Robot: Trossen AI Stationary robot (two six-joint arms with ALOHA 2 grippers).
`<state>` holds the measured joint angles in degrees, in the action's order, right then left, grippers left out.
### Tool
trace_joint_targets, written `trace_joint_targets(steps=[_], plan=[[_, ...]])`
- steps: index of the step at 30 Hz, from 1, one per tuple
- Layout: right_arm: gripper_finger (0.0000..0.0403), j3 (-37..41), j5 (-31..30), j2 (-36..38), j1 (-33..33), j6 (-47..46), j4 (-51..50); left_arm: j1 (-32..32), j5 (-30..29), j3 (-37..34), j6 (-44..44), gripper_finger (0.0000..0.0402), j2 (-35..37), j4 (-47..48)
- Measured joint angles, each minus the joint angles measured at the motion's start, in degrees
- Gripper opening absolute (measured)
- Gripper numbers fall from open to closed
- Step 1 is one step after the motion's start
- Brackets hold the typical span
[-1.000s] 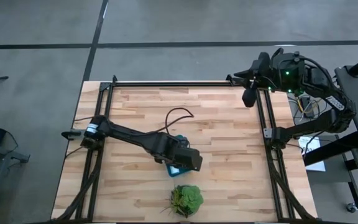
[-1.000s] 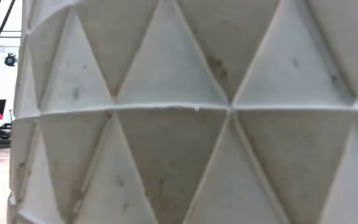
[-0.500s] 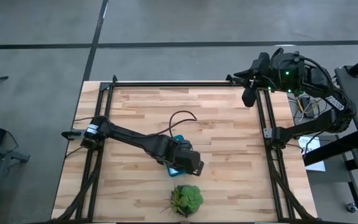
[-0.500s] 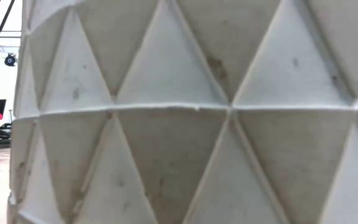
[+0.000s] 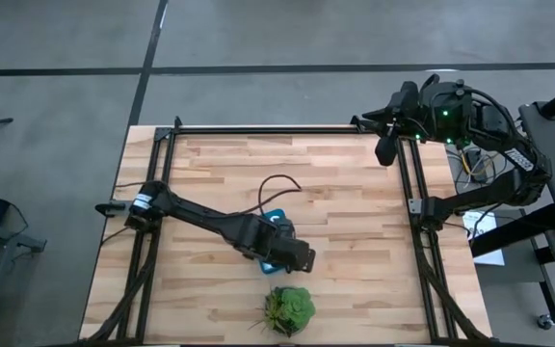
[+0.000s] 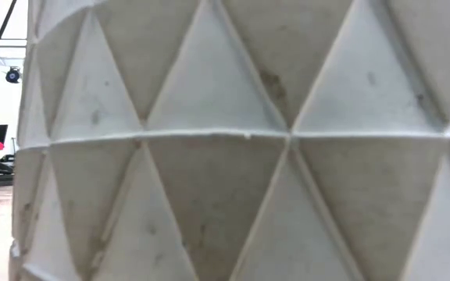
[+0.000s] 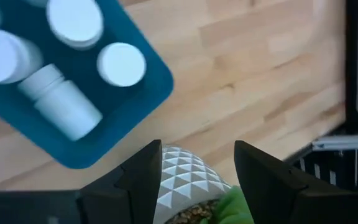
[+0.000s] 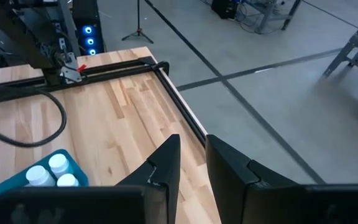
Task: Pick and place pill bottles into a basket
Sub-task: Put the medicine bottle into the container
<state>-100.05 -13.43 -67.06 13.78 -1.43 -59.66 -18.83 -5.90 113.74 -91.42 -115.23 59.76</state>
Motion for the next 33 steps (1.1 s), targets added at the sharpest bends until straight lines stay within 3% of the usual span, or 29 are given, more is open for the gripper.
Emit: trace_joint_targets(steps=[7,17,33], plan=[[0.0068,0.00,0.02,-0.01,0.00,0.00,0.00,-0.49,1.73,2.05,-6.12,0.0183,-3.87,7.51],[0.0068,0.00,0.00,-0.01,0.00,-0.02,0.09,0.60,2.23,2.17,-16.07,0.0183,-5.62,9.69],[0.0068,0.00,0.01,-0.01,0.00,0.08,0.15,2.41,2.16,-0.07,-19.73,0.0183,-5.69,12.77]])
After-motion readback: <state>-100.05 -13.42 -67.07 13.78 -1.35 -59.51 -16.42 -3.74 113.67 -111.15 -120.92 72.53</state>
